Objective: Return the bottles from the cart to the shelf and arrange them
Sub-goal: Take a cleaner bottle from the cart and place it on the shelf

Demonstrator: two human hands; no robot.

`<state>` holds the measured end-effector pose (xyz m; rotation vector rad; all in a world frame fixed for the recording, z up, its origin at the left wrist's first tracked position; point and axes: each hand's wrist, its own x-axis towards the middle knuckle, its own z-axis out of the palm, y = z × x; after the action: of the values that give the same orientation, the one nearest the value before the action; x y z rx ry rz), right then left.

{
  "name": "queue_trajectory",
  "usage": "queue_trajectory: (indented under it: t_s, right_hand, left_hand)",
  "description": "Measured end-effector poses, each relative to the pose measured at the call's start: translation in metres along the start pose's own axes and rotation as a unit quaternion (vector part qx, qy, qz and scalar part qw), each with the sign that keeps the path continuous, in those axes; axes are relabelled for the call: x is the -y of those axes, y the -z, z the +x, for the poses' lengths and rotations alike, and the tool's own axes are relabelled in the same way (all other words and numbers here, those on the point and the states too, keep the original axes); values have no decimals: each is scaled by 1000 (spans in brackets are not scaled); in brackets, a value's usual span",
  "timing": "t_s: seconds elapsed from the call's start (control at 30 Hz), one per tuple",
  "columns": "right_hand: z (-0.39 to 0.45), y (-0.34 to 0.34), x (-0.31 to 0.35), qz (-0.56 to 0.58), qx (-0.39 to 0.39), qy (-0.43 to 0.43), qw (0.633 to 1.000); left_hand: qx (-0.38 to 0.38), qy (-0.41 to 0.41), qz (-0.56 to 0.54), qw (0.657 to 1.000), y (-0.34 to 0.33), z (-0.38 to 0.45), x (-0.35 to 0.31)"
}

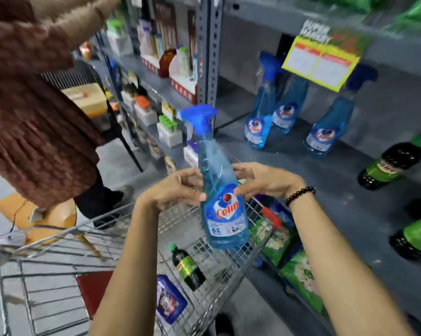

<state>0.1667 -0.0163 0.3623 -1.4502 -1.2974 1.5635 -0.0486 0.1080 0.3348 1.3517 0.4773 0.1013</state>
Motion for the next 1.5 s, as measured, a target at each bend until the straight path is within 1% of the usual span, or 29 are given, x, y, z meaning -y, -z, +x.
queue_trajectory:
  t_s: [0.07, 0.17, 0.27, 0.4, 0.5, 0.57, 0.7, 0.87, 0.93, 1.03, 1.2, 1.27, 1.4, 1.43, 1.5]
  right_hand:
    - [-19, 2, 23, -9, -11, 40, 999]
    - [-46, 5, 49, -1, -6, 79, 997]
    - [-66, 10, 55, -8, -45, 97, 994]
    - [-79, 28, 39, -35, -110, 86, 990]
    - [-83, 47, 14, -51, -174, 59, 982]
    - [-82, 61, -6, -43, -242, 45, 968]
    - [-76, 97, -43, -10, -366, 54, 929]
    - [-64, 135, -56, 21, -491, 74, 868]
    - [-60, 150, -59, 17, -504, 85, 859]
    - [-59, 161, -63, 14, -504, 75, 860]
    - [-58, 156, -68, 16, -505, 93, 858]
    - [-56, 150, -68, 18, -511, 90, 855]
    - [-55, 130, -65, 38, -547, 79, 833]
    - [-54, 121, -66, 39, -562, 59, 824]
    - [-47, 98, -71, -3, -609, -8, 793]
  left_hand:
    - [13, -26, 52, 998, -8, -6, -33]
    - [44, -68, 85, 993, -23, -10, -70]
    - [67, -80, 118, 987, -36, -5, -87]
    - [83, -74, 142, 984, -51, 22, -90]
    - [72, -73, 157, 982, -65, 59, -80]
    - [57, -74, 161, 983, -76, 91, -71]
    - [32, -82, 177, 980, -101, 156, -65]
    - [5, -81, 220, 972, -119, 227, -75]
    - [-5, -80, 220, 972, -124, 244, -81]
    - [0, -80, 236, 968, -127, 258, -88]
    - [16, -68, 242, 968, -119, 260, -81]
    - [7, -78, 252, 965, -119, 255, -75]
    - [-75, -115, 301, 944, -115, 236, -56]
    - [-96, -115, 290, 945, -112, 227, -47]
    - [-147, -94, 232, 957, -102, 204, -23]
